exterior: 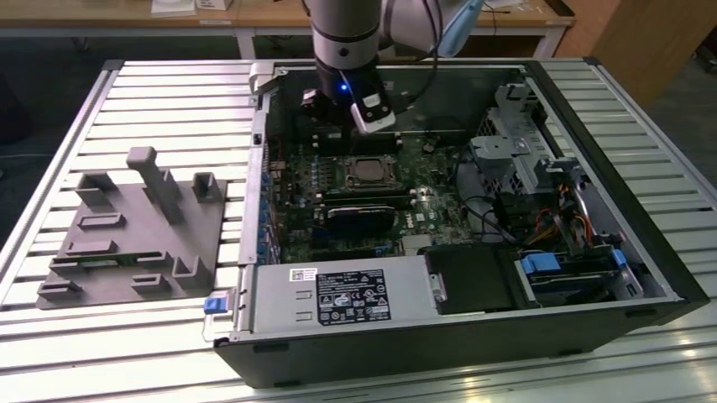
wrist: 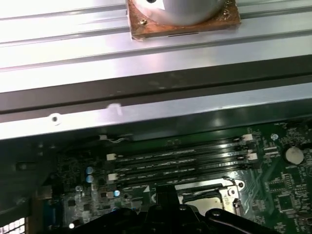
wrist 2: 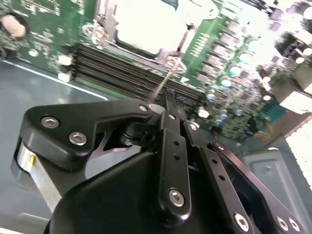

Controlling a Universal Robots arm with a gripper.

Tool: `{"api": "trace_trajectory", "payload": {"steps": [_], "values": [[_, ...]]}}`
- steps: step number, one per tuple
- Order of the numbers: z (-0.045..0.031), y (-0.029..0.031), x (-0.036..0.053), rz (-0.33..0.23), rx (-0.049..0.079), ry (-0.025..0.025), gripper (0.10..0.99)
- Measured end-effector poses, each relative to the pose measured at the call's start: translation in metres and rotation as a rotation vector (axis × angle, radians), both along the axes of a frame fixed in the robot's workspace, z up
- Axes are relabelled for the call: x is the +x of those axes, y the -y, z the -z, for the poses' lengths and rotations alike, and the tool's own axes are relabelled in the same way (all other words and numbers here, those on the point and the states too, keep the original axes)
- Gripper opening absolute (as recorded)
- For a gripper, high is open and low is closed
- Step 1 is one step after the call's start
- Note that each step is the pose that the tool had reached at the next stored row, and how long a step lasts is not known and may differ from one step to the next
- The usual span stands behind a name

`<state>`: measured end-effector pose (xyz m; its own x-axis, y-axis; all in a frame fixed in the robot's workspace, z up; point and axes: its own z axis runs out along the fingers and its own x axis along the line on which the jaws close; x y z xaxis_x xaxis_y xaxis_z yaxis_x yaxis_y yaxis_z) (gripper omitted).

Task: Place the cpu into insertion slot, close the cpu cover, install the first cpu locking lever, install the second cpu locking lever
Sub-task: 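Install the first cpu locking lever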

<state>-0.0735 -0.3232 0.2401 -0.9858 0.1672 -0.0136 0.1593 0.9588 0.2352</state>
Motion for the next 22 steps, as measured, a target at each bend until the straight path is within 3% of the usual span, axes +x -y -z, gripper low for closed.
{"api": "trace_trajectory", "payload": {"steps": [4,11,22], "values": [[0.0000,0.0000,0.0103,0.000,0.000,-0.0007,0.106],[0.0001,0.0000,0.0109,0.000,-0.001,-0.0005,0.106],[0.0028,0.0000,0.0148,0.001,-0.034,0.0011,0.106]]}}
